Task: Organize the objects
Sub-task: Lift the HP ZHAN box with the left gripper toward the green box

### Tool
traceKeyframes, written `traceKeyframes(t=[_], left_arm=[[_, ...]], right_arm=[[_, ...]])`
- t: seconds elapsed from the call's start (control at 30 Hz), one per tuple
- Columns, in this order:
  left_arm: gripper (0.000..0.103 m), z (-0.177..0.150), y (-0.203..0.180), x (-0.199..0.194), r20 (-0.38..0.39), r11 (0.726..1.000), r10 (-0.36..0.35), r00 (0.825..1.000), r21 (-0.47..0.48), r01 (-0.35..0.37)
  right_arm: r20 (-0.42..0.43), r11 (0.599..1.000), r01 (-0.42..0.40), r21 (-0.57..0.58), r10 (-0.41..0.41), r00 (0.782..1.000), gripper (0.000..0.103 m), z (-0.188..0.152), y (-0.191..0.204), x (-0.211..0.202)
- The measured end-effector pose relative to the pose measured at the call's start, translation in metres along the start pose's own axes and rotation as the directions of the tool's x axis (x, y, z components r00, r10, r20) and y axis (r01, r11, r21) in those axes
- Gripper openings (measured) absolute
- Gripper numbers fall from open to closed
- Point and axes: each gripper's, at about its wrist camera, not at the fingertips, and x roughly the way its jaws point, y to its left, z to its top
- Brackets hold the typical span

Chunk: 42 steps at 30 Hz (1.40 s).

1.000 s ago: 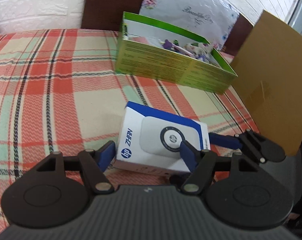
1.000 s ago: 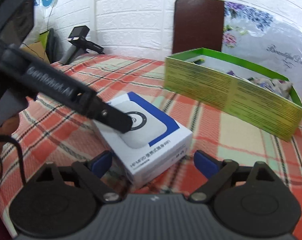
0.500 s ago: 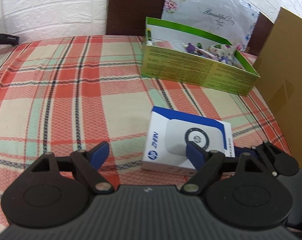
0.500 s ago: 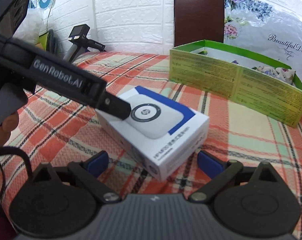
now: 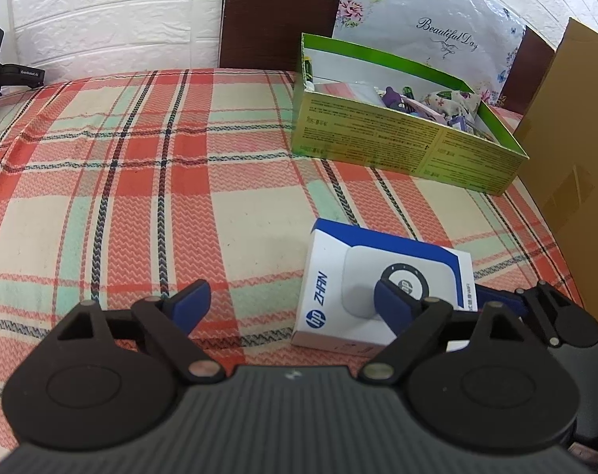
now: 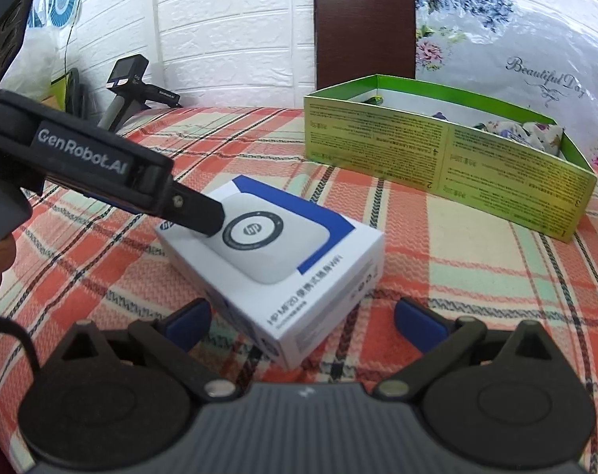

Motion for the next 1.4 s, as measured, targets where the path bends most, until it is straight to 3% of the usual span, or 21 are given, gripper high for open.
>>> traceKeyframes(t=[0.17,0.2,0.27,0.3,0.33,0.43,0.67,0.77,0.9,1.03,1.13,1.17,1.2,1.27,1.4], left_arm=[[0.090,0.000,0.000,0.004,-0.008,0.999,-0.035,0.999,-0.007,0.034],[0.088,0.000,0.001,0.005,-0.015,0.998,-0.062,0.998,-0.013,0.062],[0.074,0.000,-0.002,0.007,-0.031,0.990,-0.137,0.990,-0.026,0.136],[0.073,0.000,-0.007,0.009,-0.045,0.984,-0.177,0.983,-0.019,0.176],[0.074,-0.001,-0.015,0.009,-0.042,0.986,-0.166,0.985,0.011,0.167],[0.074,-0.006,-0.038,0.009,-0.030,0.977,-0.182,0.983,0.105,0.184],[0.076,-0.013,-0.073,0.020,-0.107,0.929,-0.304,0.947,0.187,0.320],[0.082,-0.012,-0.078,0.019,-0.103,0.925,-0.302,0.948,0.207,0.317],[0.092,-0.005,-0.063,0.021,-0.067,0.949,-0.254,0.965,0.177,0.262],[0.094,-0.005,-0.050,0.035,-0.121,0.952,-0.280,0.952,0.095,0.292],[0.093,-0.012,-0.054,0.036,-0.125,0.942,-0.309,0.943,0.094,0.322],[0.086,-0.014,-0.058,0.035,-0.137,0.933,-0.331,0.933,0.101,0.346],[0.086,-0.016,-0.061,0.034,-0.139,0.930,-0.335,0.932,0.107,0.351],[0.087,-0.019,-0.064,0.031,-0.124,0.934,-0.318,0.940,0.131,0.333],[0.082,-0.015,-0.059,0.029,-0.122,0.938,-0.323,0.939,0.094,0.335]], right_arm=[[0.009,1.000,-0.016,-0.020,0.017,1.000,0.091,0.002,0.005,0.000],[0.010,1.000,-0.021,-0.017,0.021,1.000,0.091,0.001,0.004,-0.001],[0.010,0.999,-0.031,-0.015,0.031,0.999,0.083,0.001,0.002,-0.003],[0.010,0.999,-0.033,-0.020,0.033,0.999,0.081,0.000,0.002,-0.005],[0.008,0.999,-0.026,-0.025,0.027,1.000,0.079,-0.001,0.001,-0.007],[0.000,1.000,0.009,-0.011,-0.009,1.000,0.078,-0.003,-0.008,-0.014],[-0.017,0.993,0.105,0.047,-0.104,0.994,0.080,-0.022,-0.030,-0.042],[-0.014,0.990,0.129,0.060,-0.129,0.992,0.084,-0.026,-0.034,-0.047],[-0.011,0.989,0.141,0.040,-0.141,0.990,0.089,-0.024,-0.031,-0.043],[-0.007,0.992,0.112,0.054,-0.111,0.994,0.092,-0.025,-0.031,-0.036],[0.006,0.993,0.107,0.047,-0.107,0.994,0.090,-0.025,-0.029,-0.032],[0.011,0.994,0.097,0.047,-0.098,0.995,0.085,-0.025,-0.028,-0.031],[0.016,0.995,0.085,0.043,-0.086,0.996,0.084,-0.024,-0.027,-0.031],[0.022,0.995,0.089,0.035,-0.089,0.996,0.083,-0.025,-0.026,-0.030],[0.039,0.996,0.078,0.050,-0.080,0.996,0.083,-0.026,-0.027,-0.033]])
